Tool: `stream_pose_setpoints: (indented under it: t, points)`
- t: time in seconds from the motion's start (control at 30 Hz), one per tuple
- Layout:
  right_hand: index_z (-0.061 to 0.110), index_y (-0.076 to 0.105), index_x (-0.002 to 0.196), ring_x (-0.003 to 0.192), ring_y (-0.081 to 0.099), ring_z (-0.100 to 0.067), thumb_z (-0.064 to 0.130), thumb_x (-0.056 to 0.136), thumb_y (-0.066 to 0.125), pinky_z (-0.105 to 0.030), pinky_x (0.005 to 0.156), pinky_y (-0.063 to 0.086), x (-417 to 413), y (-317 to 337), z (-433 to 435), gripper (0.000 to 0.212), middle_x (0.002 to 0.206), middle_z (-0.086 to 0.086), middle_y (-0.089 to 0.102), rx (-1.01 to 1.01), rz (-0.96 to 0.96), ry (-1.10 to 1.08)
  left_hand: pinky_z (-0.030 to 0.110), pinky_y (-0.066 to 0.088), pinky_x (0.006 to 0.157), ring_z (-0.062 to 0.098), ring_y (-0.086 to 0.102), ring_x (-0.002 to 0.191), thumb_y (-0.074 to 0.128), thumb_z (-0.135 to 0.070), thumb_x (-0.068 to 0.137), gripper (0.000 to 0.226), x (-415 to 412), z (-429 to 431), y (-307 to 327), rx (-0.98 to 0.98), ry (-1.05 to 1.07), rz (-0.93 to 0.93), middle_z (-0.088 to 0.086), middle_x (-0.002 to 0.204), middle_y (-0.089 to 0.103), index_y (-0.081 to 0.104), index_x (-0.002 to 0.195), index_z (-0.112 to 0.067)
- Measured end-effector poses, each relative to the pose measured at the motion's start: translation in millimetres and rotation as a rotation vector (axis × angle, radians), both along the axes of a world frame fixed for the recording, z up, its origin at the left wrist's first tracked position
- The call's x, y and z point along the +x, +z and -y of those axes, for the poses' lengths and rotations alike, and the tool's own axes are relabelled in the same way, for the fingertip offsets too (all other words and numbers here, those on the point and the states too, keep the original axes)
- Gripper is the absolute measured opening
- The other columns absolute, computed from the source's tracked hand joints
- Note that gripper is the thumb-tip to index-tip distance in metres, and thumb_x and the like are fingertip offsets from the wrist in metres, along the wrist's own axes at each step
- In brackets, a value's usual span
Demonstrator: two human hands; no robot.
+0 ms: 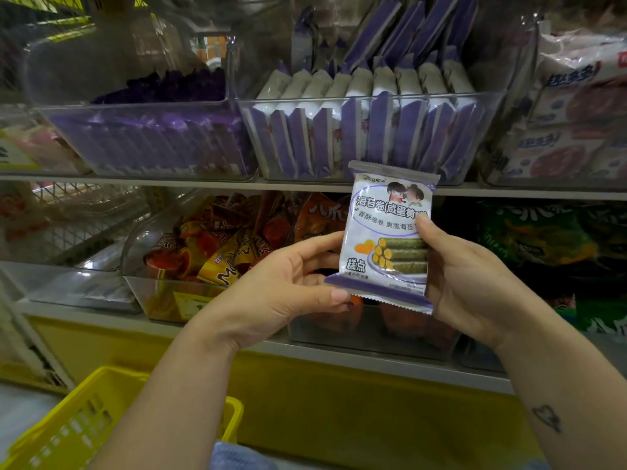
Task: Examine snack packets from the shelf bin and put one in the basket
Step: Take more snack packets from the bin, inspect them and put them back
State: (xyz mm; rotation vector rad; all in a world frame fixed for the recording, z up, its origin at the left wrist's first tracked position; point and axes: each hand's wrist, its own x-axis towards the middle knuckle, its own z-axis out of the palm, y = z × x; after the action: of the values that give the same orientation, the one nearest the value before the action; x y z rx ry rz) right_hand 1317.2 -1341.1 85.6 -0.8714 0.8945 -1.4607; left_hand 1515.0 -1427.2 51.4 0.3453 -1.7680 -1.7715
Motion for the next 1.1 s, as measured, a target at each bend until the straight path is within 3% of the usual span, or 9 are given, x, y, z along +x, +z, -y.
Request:
stream_pose_setpoints:
  t: [0.17, 0.33, 0.4, 0.53, 0.63, 0.7, 0.8, 0.97, 1.1]
  points:
    - [0.006, 0.065, 0.112, 0.099, 0.071, -0.029, 0.036, 0.095, 0.044, -0.038, 0.075, 0.060, 0.3, -1.2, -0.1, 0.040, 0.108, -0.016, 0.073, 0.001, -0.005, 0.010, 0.031, 0.056, 0.087, 0.019, 0.062, 0.110, 0.072, -0.005, 0.079, 0.068, 2.2, -4.5, 5.8, -0.165, 0.071, 0.013, -0.007, 0.132, 0.061, 0.056, 0.131, -0.046]
    - [0.007, 0.059, 0.119, 0.094, 0.073, -0.025, 0.042, 0.082, 0.054, -0.036, 0.074, 0.061, 5.7, -2.1, -0.1, 0.051, 0.104, -0.012, 0.074, -0.063, -0.225, -0.020, 0.033, 0.047, 0.103, 0.006, 0.040, 0.137, 0.066, -0.023, 0.082, 0.066, -3.3, -12.3, 15.5, -0.331, 0.258, 0.041, -0.012, 0.148, 0.044, 0.044, 0.138, -0.049]
    - [0.008, 0.055, 0.121, 0.094, 0.073, -0.025, 0.043, 0.080, 0.057, -0.035, 0.071, 0.061, 11.6, -5.0, -0.5, 0.054, 0.104, -0.011, 0.074, -0.078, -0.303, -0.012, 0.026, 0.047, 0.101, 0.003, 0.043, 0.134, 0.064, -0.030, 0.085, 0.065, -11.2, -19.2, 14.8, -0.321, 0.227, 0.037, -0.010, 0.152, 0.037, 0.038, 0.141, -0.049]
    - [0.013, 0.057, 0.124, 0.101, 0.070, -0.024, 0.048, 0.088, 0.046, -0.039, 0.076, 0.060, 20.7, -7.1, -1.5, 0.051, 0.110, -0.009, 0.072, -0.139, -0.364, 0.051, 0.040, 0.040, 0.111, 0.007, 0.036, 0.140, 0.067, -0.057, 0.073, 0.092, -23.2, -25.9, 7.1, -0.238, 0.182, 0.103, -0.015, 0.159, 0.017, 0.007, 0.142, -0.064]
    - [0.020, 0.062, 0.120, 0.101, 0.070, -0.021, 0.039, 0.096, 0.041, -0.035, 0.075, 0.061, 19.6, -6.3, -1.7, 0.037, 0.108, -0.005, 0.073, -0.158, -0.439, 0.029, 0.042, 0.041, 0.110, 0.007, 0.040, 0.138, 0.069, -0.052, 0.074, 0.103, -23.3, -24.4, 6.5, -0.131, 0.122, 0.056, -0.020, 0.158, 0.017, -0.006, 0.145, -0.059]
    - [0.021, 0.064, 0.114, 0.100, 0.070, -0.019, 0.036, 0.090, 0.049, -0.035, 0.078, 0.060, 18.3, -7.3, 0.1, 0.031, 0.105, -0.002, 0.074, -0.156, -0.478, -0.024, 0.037, 0.050, 0.098, 0.010, 0.056, 0.125, 0.072, -0.035, 0.078, 0.102, -23.5, -23.3, 6.5, 0.022, 0.055, -0.030, -0.012, 0.152, 0.034, 0.000, 0.147, -0.057]
    - [0.024, 0.058, 0.122, 0.101, 0.069, -0.013, 0.043, 0.072, 0.063, -0.037, 0.087, 0.058, 16.2, -10.0, 2.7, 0.054, 0.111, 0.002, 0.072, -0.135, -0.484, -0.046, 0.032, 0.055, 0.079, 0.017, 0.067, 0.101, 0.062, -0.017, 0.082, 0.086, -24.2, -25.6, 7.9, 0.228, -0.071, -0.118, 0.003, 0.134, 0.056, 0.019, 0.150, -0.046]
    - [0.034, 0.029, 0.146, 0.101, 0.070, -0.017, 0.042, 0.054, 0.079, -0.033, 0.077, 0.059, 14.3, -14.5, 5.3, 0.105, 0.114, 0.005, 0.071, -0.101, -0.357, -0.008, 0.048, 0.047, 0.103, 0.033, 0.057, 0.123, 0.043, -0.010, 0.090, 0.062, -22.9, -32.5, 9.7, 0.290, -0.155, -0.129, 0.014, 0.138, 0.056, 0.031, 0.148, -0.026]
    - [0.022, 0.042, 0.142, 0.101, 0.070, -0.018, 0.037, 0.051, 0.081, -0.037, 0.077, 0.059, 5.8, -15.0, 6.4, 0.101, 0.117, 0.003, 0.070, -0.154, -0.360, -0.089, 0.058, 0.035, 0.110, 0.038, 0.049, 0.131, 0.044, -0.009, 0.090, 0.057, -15.6, -26.6, 11.1, 0.249, -0.122, -0.106, 0.014, 0.141, 0.054, 0.039, 0.145, -0.023]
